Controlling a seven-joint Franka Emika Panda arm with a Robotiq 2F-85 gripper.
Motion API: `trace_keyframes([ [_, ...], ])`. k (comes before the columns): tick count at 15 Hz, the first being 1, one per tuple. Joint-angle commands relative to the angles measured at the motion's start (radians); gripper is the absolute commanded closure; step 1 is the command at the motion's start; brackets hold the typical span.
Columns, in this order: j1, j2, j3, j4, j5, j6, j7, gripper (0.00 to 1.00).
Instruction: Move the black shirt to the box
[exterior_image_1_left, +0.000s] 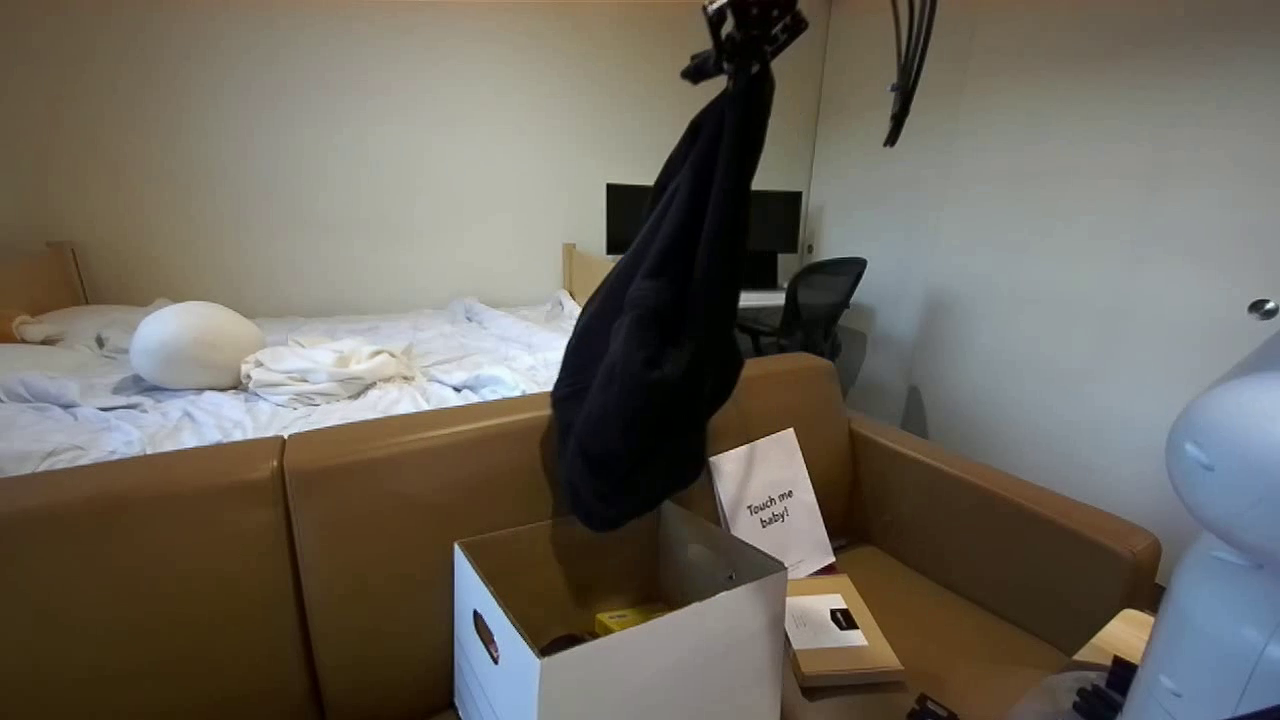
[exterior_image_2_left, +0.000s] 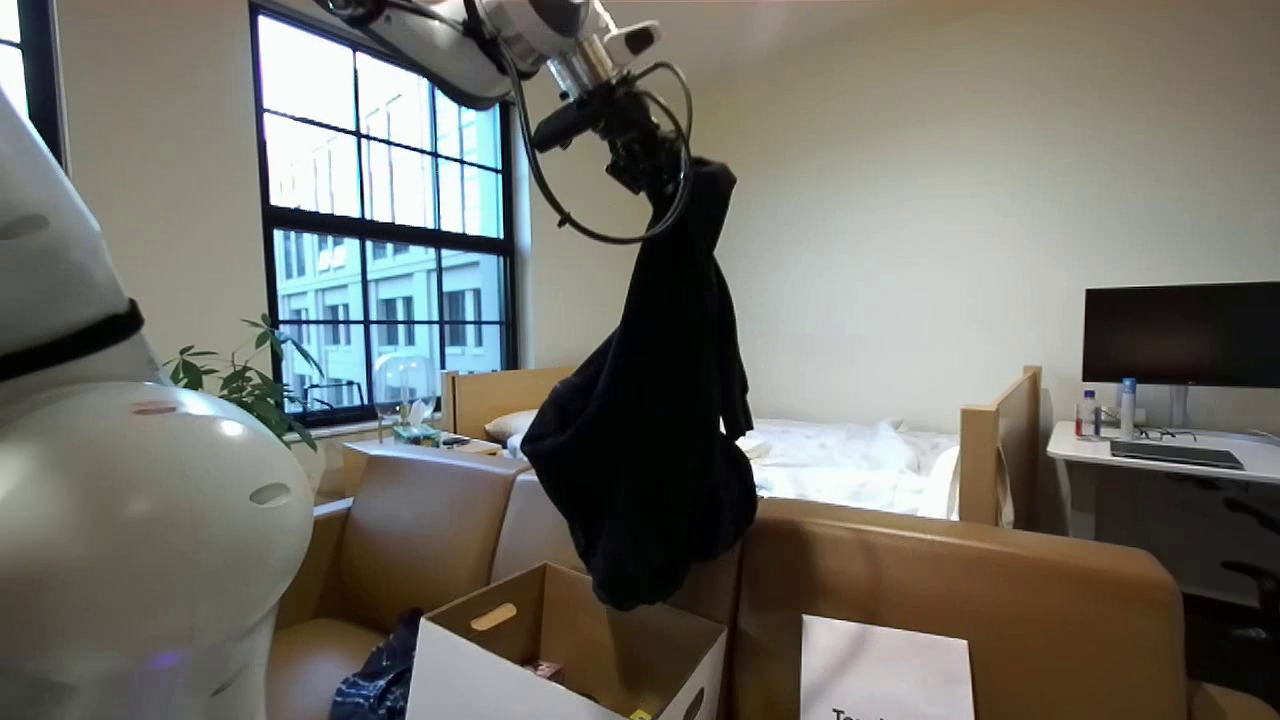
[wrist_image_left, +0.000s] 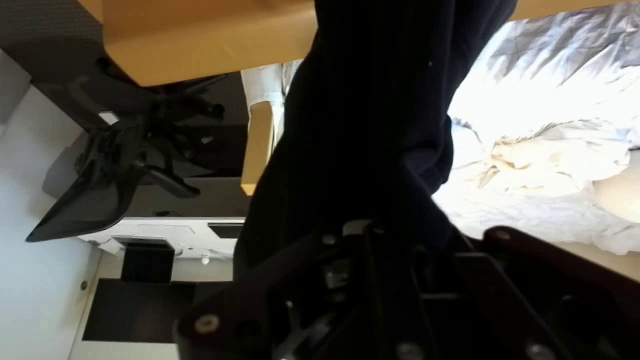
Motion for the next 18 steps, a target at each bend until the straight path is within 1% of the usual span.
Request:
trace_keyframes([
  [1,0.04,0.05,0.019,-0.064,0.042,0.04,0.031,0.96],
  [3,0.087,0.063,0.029,-0.129,0.075,0.009,-0.007,0.96],
  [5,0.119,0.071,0.045,-0.202,0.059,0.014,-0.015,0.96],
  [9,0.188,0.078,0.049,-0.279,0.102,-0.038,-0.067,0.96],
  [11,0.213,0.083,0.045,-0.294,0.129,-0.075,-0.109,0.96],
  [12,0.214,0.096,0.049,-0.292,0.116,-0.087,-0.114,0.96],
  [13,0.207,0.108,0.056,-0.299,0.079,-0.068,-0.104,0.96],
  [15,0.2,0.158,0.052,-0.282,0.061,-0.085,-0.117,0.96],
  [17,0.183,0.221,0.043,-0.289,0.016,-0.01,-0.11,0.96],
  [18,0.166,0.285,0.035,-0.277,-0.011,0.02,-0.082,0.96],
])
